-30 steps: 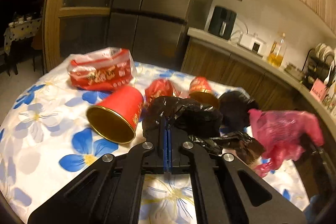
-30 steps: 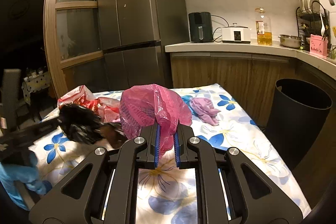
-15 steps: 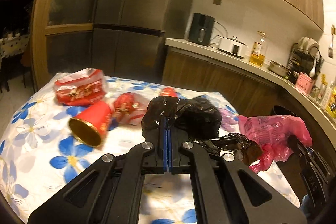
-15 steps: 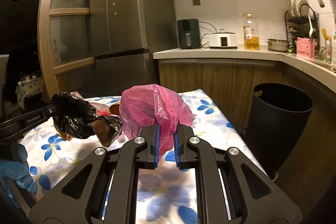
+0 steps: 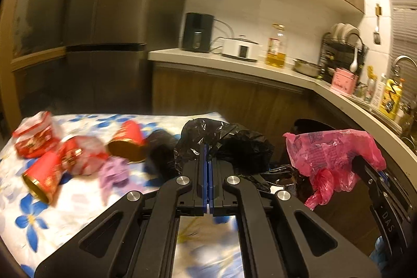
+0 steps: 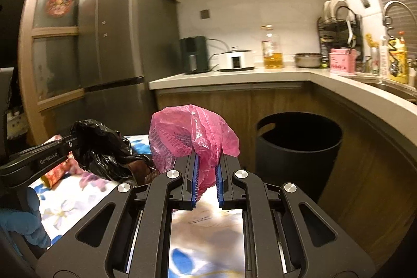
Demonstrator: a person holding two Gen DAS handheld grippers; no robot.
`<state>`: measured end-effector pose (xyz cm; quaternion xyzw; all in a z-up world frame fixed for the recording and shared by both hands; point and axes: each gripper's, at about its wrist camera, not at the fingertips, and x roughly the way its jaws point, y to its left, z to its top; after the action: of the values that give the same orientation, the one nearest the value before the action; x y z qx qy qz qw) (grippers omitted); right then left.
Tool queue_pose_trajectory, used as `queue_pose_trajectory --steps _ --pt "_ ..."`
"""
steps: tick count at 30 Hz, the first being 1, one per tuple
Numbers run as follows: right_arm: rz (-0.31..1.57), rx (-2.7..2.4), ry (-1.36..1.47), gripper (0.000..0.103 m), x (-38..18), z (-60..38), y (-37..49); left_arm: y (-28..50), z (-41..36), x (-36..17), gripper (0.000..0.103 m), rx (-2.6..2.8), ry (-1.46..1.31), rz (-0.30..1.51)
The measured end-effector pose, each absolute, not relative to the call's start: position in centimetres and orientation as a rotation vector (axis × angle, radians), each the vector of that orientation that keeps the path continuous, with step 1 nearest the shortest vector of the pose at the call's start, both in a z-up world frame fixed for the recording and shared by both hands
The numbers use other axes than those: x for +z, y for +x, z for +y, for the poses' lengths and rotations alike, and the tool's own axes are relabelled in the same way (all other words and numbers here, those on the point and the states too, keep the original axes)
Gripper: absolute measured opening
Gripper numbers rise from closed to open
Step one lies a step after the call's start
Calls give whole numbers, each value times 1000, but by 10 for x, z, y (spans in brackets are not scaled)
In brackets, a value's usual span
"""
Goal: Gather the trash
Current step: 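Carry the pink and black bags over the black bin and release both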
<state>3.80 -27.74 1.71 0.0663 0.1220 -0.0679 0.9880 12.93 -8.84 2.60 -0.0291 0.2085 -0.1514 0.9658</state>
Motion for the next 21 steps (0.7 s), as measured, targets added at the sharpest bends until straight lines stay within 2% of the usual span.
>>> queue_pose_trajectory --steps 21 --pt "156 -429 143 11 37 -414 67 180 -257 48 0 -530 21 347"
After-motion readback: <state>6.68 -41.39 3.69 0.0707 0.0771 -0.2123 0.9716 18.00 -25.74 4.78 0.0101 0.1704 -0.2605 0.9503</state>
